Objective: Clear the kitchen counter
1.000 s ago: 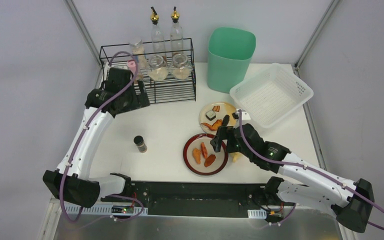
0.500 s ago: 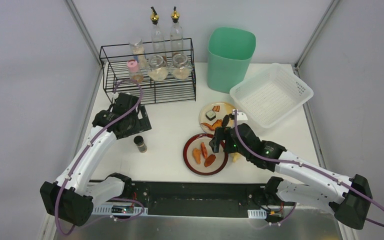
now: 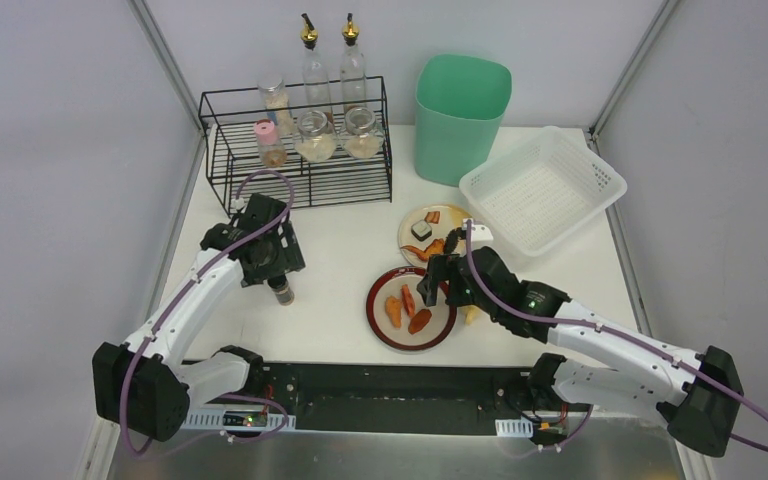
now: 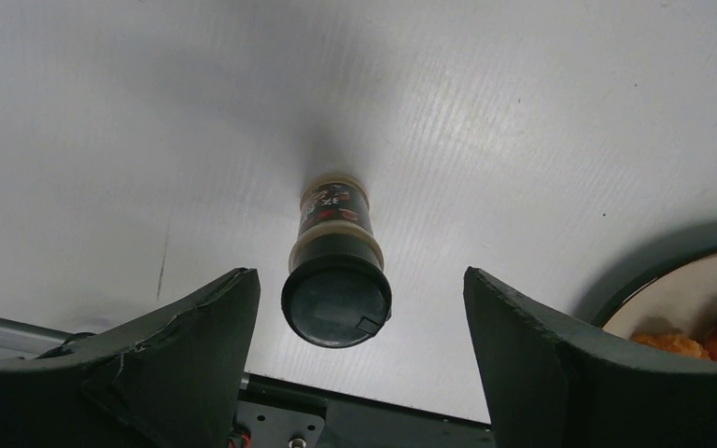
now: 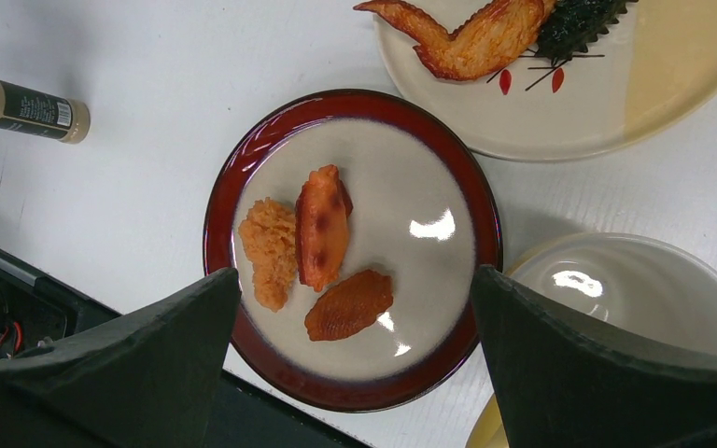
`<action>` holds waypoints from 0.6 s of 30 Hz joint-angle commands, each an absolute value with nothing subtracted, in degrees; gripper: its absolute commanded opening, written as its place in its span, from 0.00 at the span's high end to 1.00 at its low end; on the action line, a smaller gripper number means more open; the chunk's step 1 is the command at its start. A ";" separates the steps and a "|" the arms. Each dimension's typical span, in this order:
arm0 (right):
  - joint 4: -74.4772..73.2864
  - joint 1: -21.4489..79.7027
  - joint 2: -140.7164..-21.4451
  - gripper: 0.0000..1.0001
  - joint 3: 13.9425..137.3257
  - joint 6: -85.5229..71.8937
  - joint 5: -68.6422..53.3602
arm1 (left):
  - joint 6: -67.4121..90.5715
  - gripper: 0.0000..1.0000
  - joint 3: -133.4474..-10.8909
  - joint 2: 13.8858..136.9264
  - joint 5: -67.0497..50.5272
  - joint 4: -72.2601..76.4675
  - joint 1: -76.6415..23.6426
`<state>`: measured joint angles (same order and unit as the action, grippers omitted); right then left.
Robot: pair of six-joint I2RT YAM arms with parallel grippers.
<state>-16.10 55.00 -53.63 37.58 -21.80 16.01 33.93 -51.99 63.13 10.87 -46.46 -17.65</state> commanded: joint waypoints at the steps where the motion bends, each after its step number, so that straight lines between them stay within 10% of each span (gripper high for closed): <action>1: -15.73 55.36 -54.18 0.01 39.07 -21.62 16.76 | 35.16 0.19 -50.68 64.09 10.28 -45.13 -17.95; 12: -15.69 55.45 -54.07 0.01 39.09 -21.61 16.71 | 35.07 0.38 -49.60 64.69 8.48 -44.65 -17.97; 18: -15.68 55.51 -53.84 0.01 39.02 -21.56 16.96 | 35.16 0.66 -49.47 63.69 7.92 -44.74 -17.93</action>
<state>-15.88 55.18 -53.95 37.58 -21.80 16.03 34.30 -49.71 64.49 9.02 -45.04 -17.65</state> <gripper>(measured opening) 0.990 0.432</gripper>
